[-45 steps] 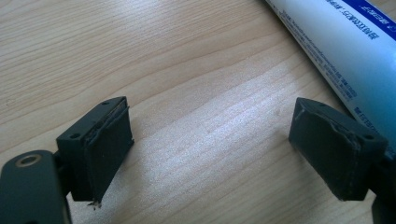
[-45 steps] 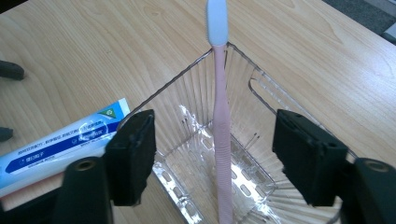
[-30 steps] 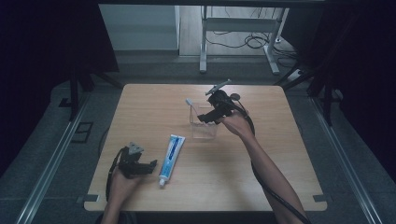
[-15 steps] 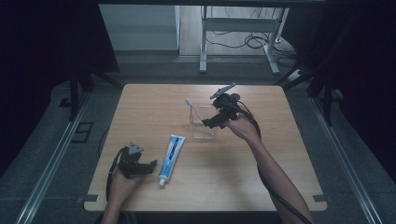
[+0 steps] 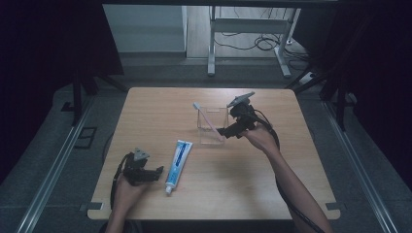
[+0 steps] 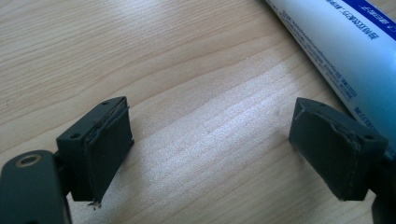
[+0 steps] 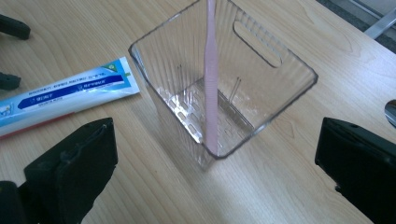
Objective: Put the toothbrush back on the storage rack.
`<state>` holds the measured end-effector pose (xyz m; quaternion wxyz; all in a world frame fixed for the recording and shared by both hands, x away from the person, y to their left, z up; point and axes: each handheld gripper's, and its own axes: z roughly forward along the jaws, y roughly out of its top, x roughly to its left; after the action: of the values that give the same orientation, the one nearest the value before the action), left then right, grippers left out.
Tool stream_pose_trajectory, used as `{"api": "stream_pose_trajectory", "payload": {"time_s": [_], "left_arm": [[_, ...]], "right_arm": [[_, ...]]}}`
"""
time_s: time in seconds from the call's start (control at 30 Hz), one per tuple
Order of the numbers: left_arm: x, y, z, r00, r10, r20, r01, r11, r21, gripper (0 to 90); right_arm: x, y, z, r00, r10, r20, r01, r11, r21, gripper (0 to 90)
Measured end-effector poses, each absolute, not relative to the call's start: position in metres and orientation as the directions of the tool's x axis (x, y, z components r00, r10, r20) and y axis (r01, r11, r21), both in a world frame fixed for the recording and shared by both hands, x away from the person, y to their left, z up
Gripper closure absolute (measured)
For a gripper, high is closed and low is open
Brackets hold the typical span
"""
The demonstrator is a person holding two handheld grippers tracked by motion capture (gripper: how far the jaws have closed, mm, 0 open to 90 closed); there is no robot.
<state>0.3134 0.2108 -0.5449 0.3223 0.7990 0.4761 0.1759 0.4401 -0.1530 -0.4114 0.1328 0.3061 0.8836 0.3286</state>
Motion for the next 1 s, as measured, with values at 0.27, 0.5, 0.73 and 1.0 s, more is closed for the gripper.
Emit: {"api": "stream_pose_trajectory", "payload": {"time_s": [0.27,0.5,0.73,1.0], "left_arm": [[0.313,0.211,-0.545,0.485,0.874,-0.026,0.647,-0.339,0.683,13.1],[0.313,0.211,-0.545,0.485,0.874,-0.025,0.648,-0.339,0.682,13.1],[0.313,0.211,-0.545,0.484,0.875,-0.026,0.648,-0.338,0.683,13.1],[0.313,0.211,-0.545,0.484,0.875,-0.026,0.648,-0.338,0.682,13.1]], "right_arm": [[0.432,-0.171,-0.416,-0.766,0.642,-0.020,0.469,0.580,0.667,0.0],[0.424,-0.186,-0.419,-0.754,0.657,-0.016,0.481,0.568,0.668,0.0],[0.416,-0.198,-0.423,-0.748,0.664,-0.024,0.481,0.566,0.669,0.0],[0.407,-0.211,-0.427,-0.733,0.680,-0.023,0.493,0.554,0.671,0.0]]}}
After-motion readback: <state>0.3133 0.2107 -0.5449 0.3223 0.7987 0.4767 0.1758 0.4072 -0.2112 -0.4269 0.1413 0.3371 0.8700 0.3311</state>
